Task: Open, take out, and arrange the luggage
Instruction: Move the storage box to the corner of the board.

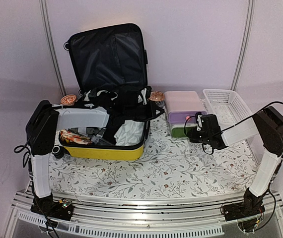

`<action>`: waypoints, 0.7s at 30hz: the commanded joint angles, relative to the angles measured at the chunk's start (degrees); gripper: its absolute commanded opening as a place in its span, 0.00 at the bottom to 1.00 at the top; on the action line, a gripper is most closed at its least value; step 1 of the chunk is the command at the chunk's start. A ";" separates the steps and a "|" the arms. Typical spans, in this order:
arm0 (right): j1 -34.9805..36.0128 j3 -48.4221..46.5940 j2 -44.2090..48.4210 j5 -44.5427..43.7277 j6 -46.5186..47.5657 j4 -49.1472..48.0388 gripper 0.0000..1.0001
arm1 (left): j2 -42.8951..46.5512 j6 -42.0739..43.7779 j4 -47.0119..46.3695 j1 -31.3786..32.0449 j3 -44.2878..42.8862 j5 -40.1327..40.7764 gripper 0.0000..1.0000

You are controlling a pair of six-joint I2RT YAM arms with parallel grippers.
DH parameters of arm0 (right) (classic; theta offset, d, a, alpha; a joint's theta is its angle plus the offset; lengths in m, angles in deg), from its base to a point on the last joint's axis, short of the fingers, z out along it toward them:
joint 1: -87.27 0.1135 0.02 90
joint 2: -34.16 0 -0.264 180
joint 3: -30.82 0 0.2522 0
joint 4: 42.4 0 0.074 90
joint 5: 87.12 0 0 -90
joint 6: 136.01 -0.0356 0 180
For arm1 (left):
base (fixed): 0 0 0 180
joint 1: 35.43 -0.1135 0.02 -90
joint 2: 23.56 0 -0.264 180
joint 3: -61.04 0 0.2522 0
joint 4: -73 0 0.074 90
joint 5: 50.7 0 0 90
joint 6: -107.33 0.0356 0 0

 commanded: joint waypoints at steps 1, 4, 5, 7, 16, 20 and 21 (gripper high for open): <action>1.79 -0.55 -1.51 2.61 3.80 -4.33 0.13 | 3.54 1.01 0.07 -0.43 0.43 0.27 0.00; 1.79 -3.71 -3.30 2.57 2.65 -2.06 0.13 | 5.50 1.00 0.34 -0.48 0.64 0.28 0.00; 1.79 -4.87 -4.13 2.37 1.83 -1.35 0.13 | 6.14 1.03 0.48 -0.43 0.72 0.29 0.00; 1.78 -6.55 -5.83 1.70 0.65 -0.70 0.13 | 7.14 1.11 0.97 -0.47 0.82 0.37 0.00; 1.97 -11.04 -8.83 -0.66 -4.53 -0.96 0.13 | 12.68 3.39 4.26 -0.59 3.71 3.65 0.00; 2.65 -14.98 -11.30 0.73 -4.64 -0.85 0.17 | 13.40 3.13 4.64 -0.88 4.76 4.14 0.00; 2.79 -15.80 -11.85 1.41 -4.63 -0.80 0.21 | 13.41 3.03 4.87 -0.93 4.78 4.06 0.00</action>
